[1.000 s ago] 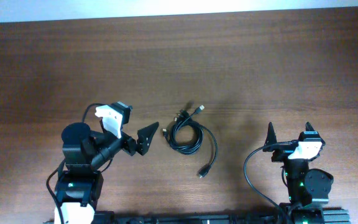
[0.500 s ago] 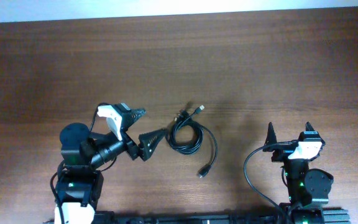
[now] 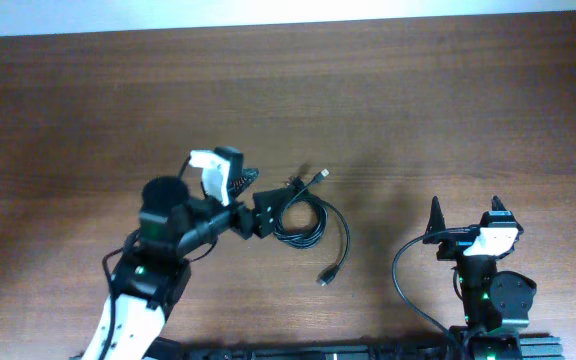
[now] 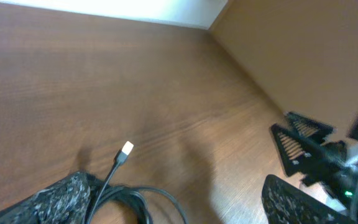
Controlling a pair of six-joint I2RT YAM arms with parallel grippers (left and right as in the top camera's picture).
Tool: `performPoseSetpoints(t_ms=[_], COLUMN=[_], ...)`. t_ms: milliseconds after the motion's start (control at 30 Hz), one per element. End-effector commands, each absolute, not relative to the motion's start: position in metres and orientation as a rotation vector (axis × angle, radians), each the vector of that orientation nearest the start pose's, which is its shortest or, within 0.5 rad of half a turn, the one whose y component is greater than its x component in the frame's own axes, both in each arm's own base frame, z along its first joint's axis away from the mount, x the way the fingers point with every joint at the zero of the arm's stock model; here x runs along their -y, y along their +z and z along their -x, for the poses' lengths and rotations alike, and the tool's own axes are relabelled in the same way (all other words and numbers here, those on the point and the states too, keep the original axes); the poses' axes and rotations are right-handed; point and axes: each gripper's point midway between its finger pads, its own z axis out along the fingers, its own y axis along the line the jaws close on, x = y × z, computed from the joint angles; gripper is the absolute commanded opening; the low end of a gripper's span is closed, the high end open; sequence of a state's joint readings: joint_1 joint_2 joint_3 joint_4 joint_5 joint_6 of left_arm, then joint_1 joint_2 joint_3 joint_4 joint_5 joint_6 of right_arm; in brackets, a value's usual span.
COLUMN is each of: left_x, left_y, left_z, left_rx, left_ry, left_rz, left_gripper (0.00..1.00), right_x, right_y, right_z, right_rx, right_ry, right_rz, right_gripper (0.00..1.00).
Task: Untangle cables
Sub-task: 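Move the left gripper forward over the black cable bundle, then lower the left gripper onto the cable bundle and close on it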
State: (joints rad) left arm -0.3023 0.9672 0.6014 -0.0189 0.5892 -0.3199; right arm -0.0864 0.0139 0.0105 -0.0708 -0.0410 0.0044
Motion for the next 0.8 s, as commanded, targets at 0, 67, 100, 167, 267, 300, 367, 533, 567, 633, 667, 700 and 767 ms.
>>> performPoseSetpoints(t_ms=[0, 67, 100, 167, 267, 300, 367, 533, 567, 633, 667, 700, 767], left_x=[0.192, 0.195, 0.197, 0.204, 0.211, 0.208, 0.203, 0.17, 0.167, 0.163, 0.162, 0.161, 0.157], left_y=[0.216, 0.207, 0.203, 0.195, 0.177, 0.164, 0.144, 0.089, 0.082, 0.074, 0.072, 0.07, 0.067], left_z=[-0.298, -0.304, -0.308, -0.315, -0.324, -0.327, -0.328, -0.312, -0.307, -0.3, -0.298, -0.295, -0.289], left_rx=[-2.061, -2.131, -2.17, -2.22, -2.261, -2.289, -2.349, -2.574, -2.607, -2.652, -2.663, -2.678, -2.708], left_ry=[-0.882, -0.821, -0.786, -0.727, -0.623, -0.552, -0.477, -0.278, -0.263, -0.241, -0.233, -0.228, -0.213], left_rz=[-0.328, -0.306, -0.284, -0.258, -0.239, -0.225, -0.209, 0.009, 0.024, 0.037, 0.039, 0.037, 0.067], left_gripper=[0.88, 0.86, 0.85, 0.85, 0.85, 0.85, 0.84, 0.67, 0.67, 0.65, 0.66, 0.63, 0.55], right_x=[0.018, 0.018, 0.018, 0.018, 0.018, 0.018, 0.018, 0.018, 0.018, 0.018, 0.018, 0.018, 0.018], right_y=[0.156, 0.156, 0.156, 0.156, 0.156, 0.156, 0.156, 0.156, 0.156, 0.156, 0.156, 0.156, 0.156], right_z=[-0.245, -0.245, -0.245, -0.245, -0.245, -0.245, -0.245, -0.245, -0.245, -0.245, -0.245, -0.245, -0.245], right_rx=[-1.647, -1.647, -1.647, -1.647, -1.647, -1.647, -1.647, -1.647, -1.647, -1.647, -1.647, -1.647, -1.647], right_ry=[-0.04, -0.04, -0.04, -0.04, -0.04, -0.04, -0.04, -0.04, -0.04, -0.04, -0.04, -0.04, -0.04], right_rz=[-0.067, -0.067, -0.067, -0.067, -0.067, -0.067, -0.067, -0.067, -0.067, -0.067, -0.067, -0.067, -0.067], right_gripper=[0.99, 0.99, 0.99, 0.99, 0.99, 0.99, 0.99, 0.99, 0.99, 0.99, 0.99, 0.99, 0.99])
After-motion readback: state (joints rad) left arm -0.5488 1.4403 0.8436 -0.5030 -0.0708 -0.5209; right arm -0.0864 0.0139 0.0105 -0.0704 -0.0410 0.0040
